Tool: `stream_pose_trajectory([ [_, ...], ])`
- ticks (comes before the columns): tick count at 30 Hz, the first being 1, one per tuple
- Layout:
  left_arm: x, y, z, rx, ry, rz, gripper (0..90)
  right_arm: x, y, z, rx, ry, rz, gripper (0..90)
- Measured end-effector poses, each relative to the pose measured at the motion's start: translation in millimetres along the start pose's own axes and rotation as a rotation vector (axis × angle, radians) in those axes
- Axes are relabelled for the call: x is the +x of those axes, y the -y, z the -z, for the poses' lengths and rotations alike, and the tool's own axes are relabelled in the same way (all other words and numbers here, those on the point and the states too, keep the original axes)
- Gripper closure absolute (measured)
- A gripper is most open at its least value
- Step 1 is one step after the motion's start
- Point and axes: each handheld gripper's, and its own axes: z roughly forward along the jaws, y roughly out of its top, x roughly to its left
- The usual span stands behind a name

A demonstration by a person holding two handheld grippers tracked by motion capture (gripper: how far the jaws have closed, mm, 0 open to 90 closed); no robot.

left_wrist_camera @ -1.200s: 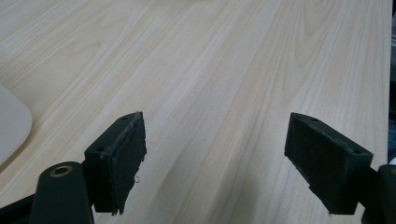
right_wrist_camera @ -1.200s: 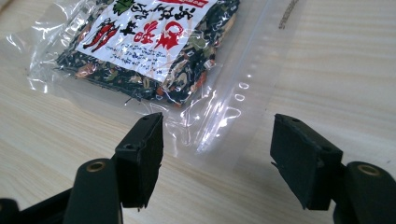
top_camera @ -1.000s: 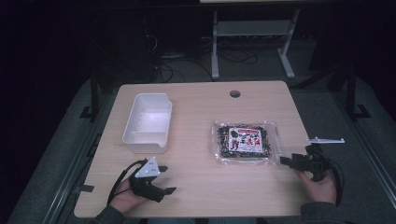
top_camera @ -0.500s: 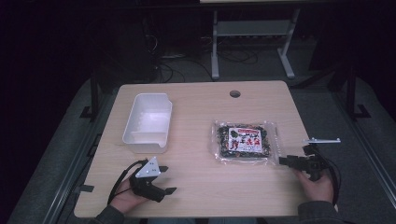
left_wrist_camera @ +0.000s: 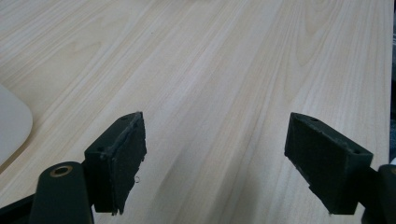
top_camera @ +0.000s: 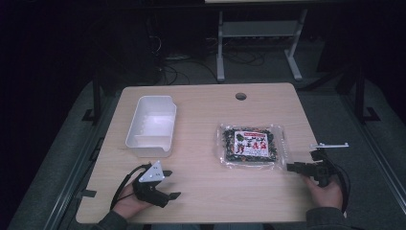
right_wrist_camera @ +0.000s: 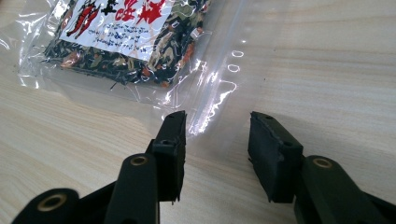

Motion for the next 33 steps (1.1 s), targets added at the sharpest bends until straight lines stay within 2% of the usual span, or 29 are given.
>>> stream_pose_trajectory([
  [5, -0.2, -0.1, -0.2, 0.001, 0.001, -0.003, 20.0, -0.5, 0.3, 0.9, 0.002, 0.003, -0.016, 56.8],
  [11, -0.7, -0.5, -0.8, 0.004, 0.002, -0.004, 20.0, 1.5, -2.7, -5.3, 0.003, -0.007, -0.012, 58.7],
  [17, -0.7, -1.2, -2.3, 0.005, 0.007, -0.006, 20.0, 2.7, -7.0, -8.6, -0.012, -0.007, -0.01, 67.3],
  [19, -0.7, -1.4, -2.6, 0.003, 0.005, -0.004, 20.0, 1.3, -9.6, -8.6, -0.022, -0.011, -0.01, 76.5],
  [20, -0.6, -1.5, -2.6, 0.002, 0.006, -0.003, 20.0, 1.3, -9.6, -8.6, -0.022, -0.011, -0.01, 76.5],
  [21, -0.2, -1.7, -2.4, 0.003, 0.006, -0.003, 20.0, 0.0, -11.2, -9.0, -0.022, -0.012, -0.001, 83.4],
  [23, 0.1, -2.0, -2.4, 0.0, 0.007, 0.003, 20.1, -0.6, -13.5, -9.7, -0.014, -0.023, 0.007, 88.7],
  [26, 0.5, -2.3, -1.7, -0.006, 0.006, 0.009, 20.3, -0.4, -16.0, -8.8, -0.018, -0.021, 0.023, 89.9],
  [27, 0.4, -3.3, -0.9, -0.006, -0.003, 0.012, 20.4, 1.6, -19.7, -5.4, -0.018, -0.023, 0.048, 90.0],
  [29, -0.2, -4.9, 0.3, -0.013, -0.012, 0.014, 19.8, 2.4, -21.0, -3.1, -0.022, -0.031, 0.061, 90.0],
  [31, -1.0, -9.0, 2.5, -0.035, -0.006, 0.017, 19.5, 9.1, -26.0, 5.6, -0.017, -0.04, 0.119, 90.0],
  [33, -2.7, -14.4, 3.4, -0.051, 0.008, 0.016, 20.0, 17.5, -32.8, 20.6, -0.055, -0.079, 0.166, 90.0],
])
